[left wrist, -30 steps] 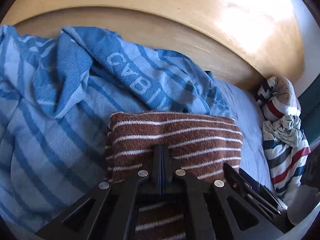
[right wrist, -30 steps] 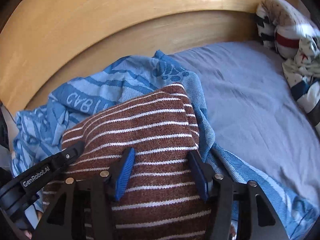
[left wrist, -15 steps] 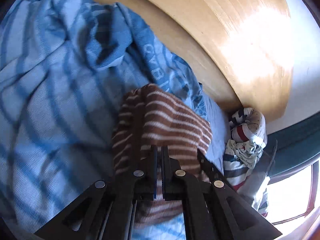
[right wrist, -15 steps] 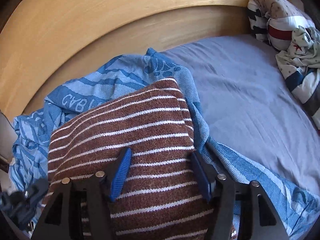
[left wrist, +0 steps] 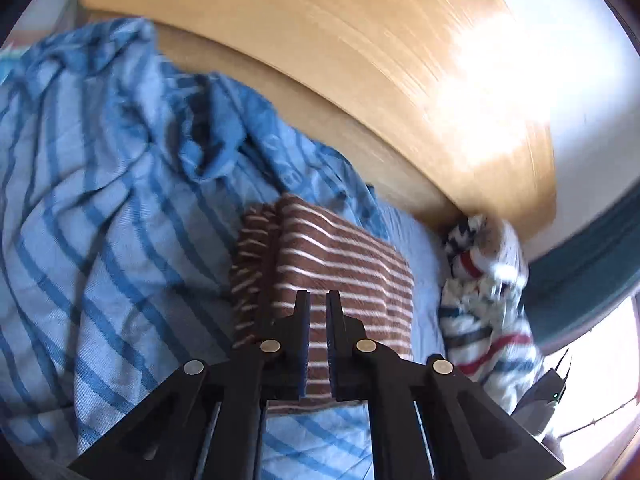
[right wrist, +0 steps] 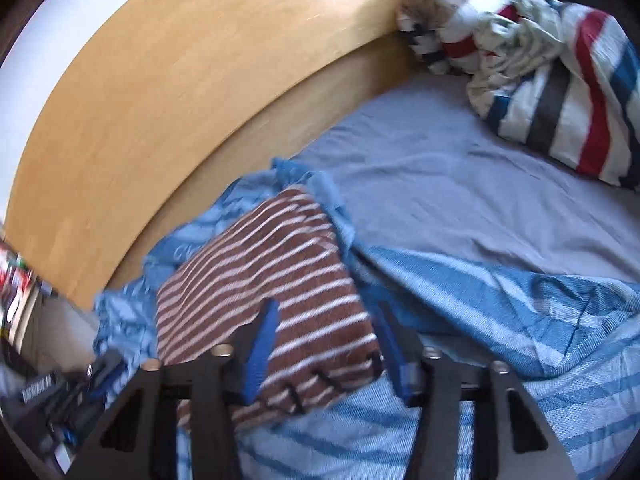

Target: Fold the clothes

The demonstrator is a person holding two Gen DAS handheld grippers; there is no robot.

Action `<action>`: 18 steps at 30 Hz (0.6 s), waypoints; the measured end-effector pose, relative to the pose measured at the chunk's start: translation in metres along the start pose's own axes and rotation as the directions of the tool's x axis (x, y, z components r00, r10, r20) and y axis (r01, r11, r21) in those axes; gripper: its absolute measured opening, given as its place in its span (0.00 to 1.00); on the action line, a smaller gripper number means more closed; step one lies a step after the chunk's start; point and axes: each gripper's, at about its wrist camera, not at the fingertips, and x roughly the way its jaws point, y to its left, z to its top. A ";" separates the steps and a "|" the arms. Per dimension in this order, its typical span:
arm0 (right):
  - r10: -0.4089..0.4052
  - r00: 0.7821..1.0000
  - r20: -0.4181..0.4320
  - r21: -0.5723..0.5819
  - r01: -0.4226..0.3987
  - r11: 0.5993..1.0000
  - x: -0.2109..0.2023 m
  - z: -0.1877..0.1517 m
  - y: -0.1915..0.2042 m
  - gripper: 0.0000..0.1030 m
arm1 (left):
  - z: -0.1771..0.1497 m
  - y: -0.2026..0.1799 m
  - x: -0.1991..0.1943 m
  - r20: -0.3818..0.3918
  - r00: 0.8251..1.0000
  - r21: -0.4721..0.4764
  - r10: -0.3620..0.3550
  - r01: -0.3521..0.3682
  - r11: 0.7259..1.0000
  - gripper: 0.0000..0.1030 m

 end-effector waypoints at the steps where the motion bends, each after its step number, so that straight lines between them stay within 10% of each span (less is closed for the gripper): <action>1: 0.008 1.000 -0.023 -0.038 -0.009 0.999 0.002 -0.003 0.007 0.44 | -0.001 -0.009 0.005 -0.015 1.000 0.035 0.001 -0.001 0.999 0.05; 8: -0.128 0.991 -0.026 -0.239 0.118 0.964 0.046 -0.013 0.046 0.38 | -0.011 -0.010 0.061 -0.074 0.979 0.184 0.189 -0.173 0.968 0.05; 13: -0.131 0.990 -0.050 -0.309 0.110 0.945 0.051 -0.015 0.044 0.39 | -0.005 0.016 0.070 -0.111 0.986 0.081 0.128 -0.120 0.989 0.05; 18: -0.102 0.993 -0.051 -0.280 0.084 0.956 0.050 -0.014 0.038 0.40 | -0.010 -0.011 0.073 -0.066 0.966 0.232 0.250 -0.229 0.946 0.06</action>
